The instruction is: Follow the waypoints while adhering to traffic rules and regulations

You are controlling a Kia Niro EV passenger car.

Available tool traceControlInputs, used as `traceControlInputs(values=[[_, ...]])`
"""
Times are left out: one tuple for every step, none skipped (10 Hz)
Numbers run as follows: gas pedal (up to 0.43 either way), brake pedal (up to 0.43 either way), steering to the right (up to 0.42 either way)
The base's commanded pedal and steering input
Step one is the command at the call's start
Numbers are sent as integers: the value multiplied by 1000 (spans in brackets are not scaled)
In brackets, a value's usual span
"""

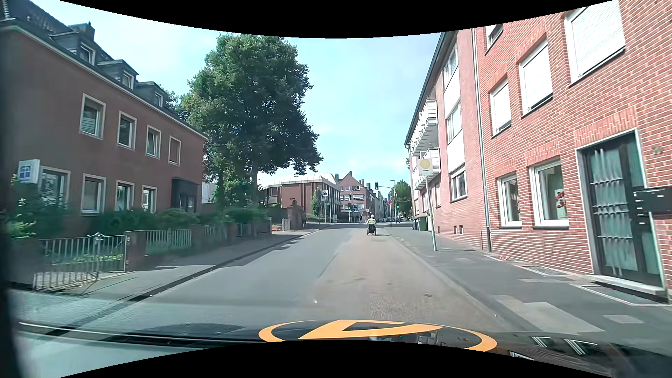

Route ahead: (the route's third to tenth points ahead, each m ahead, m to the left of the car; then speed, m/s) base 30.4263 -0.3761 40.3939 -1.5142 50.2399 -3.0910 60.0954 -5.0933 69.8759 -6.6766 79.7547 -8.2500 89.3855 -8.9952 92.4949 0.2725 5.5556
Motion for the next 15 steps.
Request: traceControlInputs(values=[[0,0,12],[0,0,12],[0,0,12],[0,0,12],[8,0,12],[28,0,12],[28,0,11],[39,0,11],[47,0,11],[67,0,11],[79,0,12],[79,0,12],[79,0,12],[79,0,12],[79,0,12]])
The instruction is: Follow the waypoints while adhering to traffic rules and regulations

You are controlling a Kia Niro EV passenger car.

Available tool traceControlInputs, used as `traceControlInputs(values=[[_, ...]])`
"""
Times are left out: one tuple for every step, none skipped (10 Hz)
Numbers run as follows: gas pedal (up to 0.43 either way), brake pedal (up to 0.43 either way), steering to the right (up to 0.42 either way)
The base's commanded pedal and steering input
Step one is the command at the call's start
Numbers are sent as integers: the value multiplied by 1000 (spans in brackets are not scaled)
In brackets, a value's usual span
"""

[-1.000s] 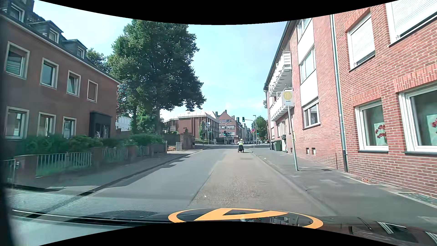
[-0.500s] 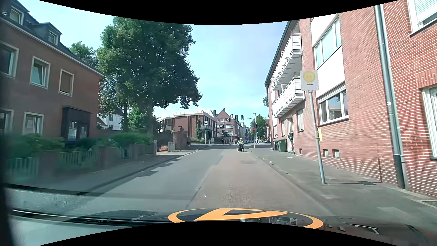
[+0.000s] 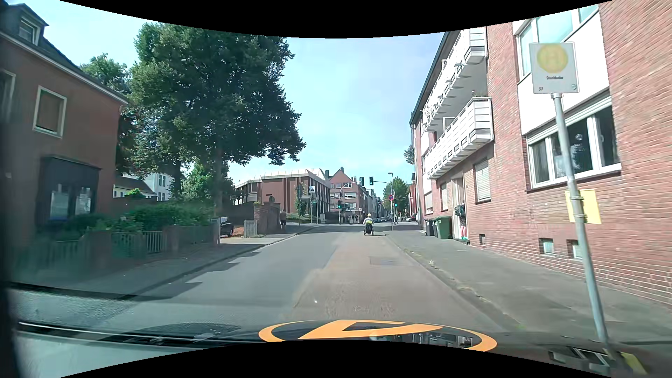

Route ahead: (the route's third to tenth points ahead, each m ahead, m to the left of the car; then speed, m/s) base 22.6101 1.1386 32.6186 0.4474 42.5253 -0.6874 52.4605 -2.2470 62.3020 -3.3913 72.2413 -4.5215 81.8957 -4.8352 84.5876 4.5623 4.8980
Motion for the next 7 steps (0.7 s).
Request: traceControlInputs(values=[[79,0,12],[79,0,11],[79,0,11],[79,0,9],[79,0,8],[79,0,6],[79,0,6]])
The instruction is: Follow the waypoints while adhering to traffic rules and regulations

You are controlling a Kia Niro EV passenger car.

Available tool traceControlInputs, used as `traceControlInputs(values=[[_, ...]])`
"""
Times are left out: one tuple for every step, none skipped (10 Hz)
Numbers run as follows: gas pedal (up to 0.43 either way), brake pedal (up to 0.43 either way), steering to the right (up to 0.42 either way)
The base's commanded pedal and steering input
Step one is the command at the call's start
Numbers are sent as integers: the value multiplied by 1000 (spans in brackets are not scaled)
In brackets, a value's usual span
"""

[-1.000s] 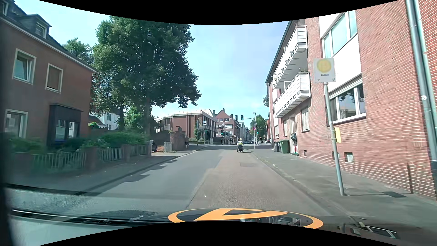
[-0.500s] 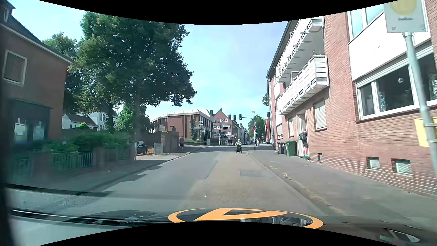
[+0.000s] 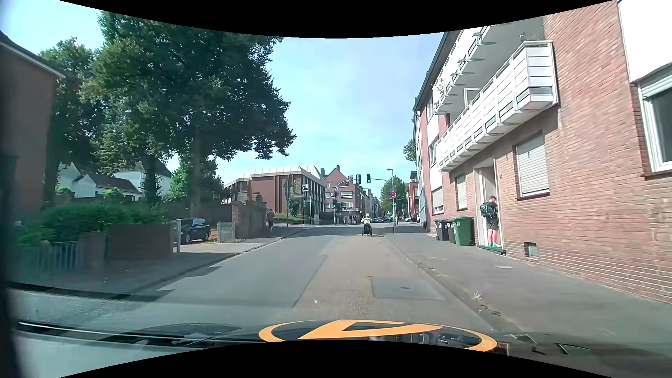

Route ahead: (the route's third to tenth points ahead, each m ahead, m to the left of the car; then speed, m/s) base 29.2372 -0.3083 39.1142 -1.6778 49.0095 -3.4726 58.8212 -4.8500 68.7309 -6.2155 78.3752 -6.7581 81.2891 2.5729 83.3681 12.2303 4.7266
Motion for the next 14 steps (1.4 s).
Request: traceControlInputs(values=[[79,0,6],[79,0,5],[79,0,3],[67,0,2],[67,0,0],[67,0,1],[67,0,1],[67,0,1],[67,0,0],[67,0,-1],[67,0,-2],[67,0,-3],[67,0,-5],[67,0,-6]])
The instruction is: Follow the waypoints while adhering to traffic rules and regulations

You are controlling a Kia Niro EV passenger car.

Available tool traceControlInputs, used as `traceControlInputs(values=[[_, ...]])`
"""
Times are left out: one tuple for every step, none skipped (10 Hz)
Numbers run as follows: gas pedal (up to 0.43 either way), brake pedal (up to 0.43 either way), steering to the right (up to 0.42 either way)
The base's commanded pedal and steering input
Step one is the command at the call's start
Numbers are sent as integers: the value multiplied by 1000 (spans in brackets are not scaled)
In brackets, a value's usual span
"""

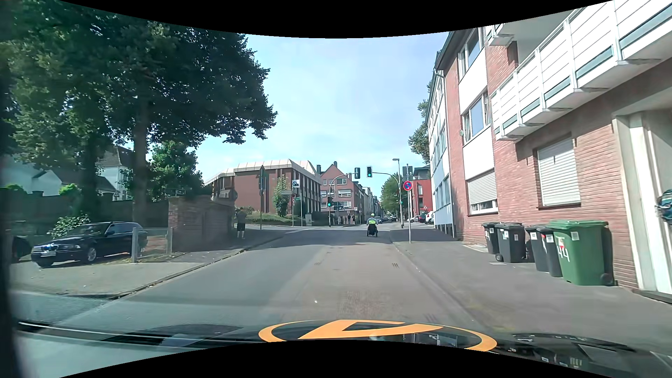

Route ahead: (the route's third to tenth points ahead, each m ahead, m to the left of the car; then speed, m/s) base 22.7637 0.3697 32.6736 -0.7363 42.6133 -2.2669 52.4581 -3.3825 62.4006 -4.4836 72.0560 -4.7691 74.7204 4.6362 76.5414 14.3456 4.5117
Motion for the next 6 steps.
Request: traceControlInputs(values=[[67,0,-6],[67,0,-6],[67,0,-6],[67,0,-5],[67,0,-5],[67,0,-5]])
